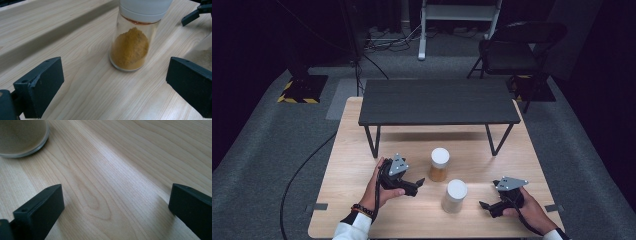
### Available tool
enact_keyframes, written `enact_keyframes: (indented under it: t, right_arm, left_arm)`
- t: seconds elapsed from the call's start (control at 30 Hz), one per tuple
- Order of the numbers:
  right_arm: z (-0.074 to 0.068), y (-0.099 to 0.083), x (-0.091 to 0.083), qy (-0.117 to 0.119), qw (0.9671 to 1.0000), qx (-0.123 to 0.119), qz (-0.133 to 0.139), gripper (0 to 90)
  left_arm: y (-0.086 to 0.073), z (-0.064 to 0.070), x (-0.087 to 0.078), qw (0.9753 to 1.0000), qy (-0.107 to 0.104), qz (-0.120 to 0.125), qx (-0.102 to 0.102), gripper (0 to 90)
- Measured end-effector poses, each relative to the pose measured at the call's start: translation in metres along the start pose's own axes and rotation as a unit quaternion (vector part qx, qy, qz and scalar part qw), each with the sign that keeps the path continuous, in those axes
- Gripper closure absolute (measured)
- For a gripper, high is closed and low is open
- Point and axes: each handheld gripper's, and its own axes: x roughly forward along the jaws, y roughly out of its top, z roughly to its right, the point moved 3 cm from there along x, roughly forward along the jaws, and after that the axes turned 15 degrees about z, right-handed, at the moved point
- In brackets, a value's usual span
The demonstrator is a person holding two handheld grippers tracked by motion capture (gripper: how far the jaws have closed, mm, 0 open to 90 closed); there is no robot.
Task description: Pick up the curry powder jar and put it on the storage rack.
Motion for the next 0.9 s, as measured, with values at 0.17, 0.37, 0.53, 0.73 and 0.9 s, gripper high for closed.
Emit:
enact_keyframes:
  t: [0.17,0.37,0.53,0.73,0.9]
  right_arm:
    - [0.0,0.0,0.0,0.0,1.0,0.0,0.0,0.0]
    - [0.0,0.0,0.0,0.0,1.0,0.0,0.0,0.0]
    - [0.0,0.0,0.0,0.0,1.0,0.0,0.0,0.0]
    - [0.0,0.0,0.0,0.0,1.0,0.0,0.0,0.0]
    - [0.0,0.0,0.0,0.0,1.0,0.0,0.0,0.0]
  left_arm:
    - [0.002,0.002,0.007,1.0,-0.005,0.001,0.003,1.3]
    - [0.005,0.004,0.015,0.9999,-0.013,0.005,0.003,1.3]
    - [0.007,0.005,0.02,0.9999,-0.014,0.006,0.004,1.3]
    - [0.009,0.007,0.027,0.9998,-0.015,0.003,0.009,1.3]
    - [0.008,0.006,0.032,0.9998,-0.017,0.004,0.006,1.3]
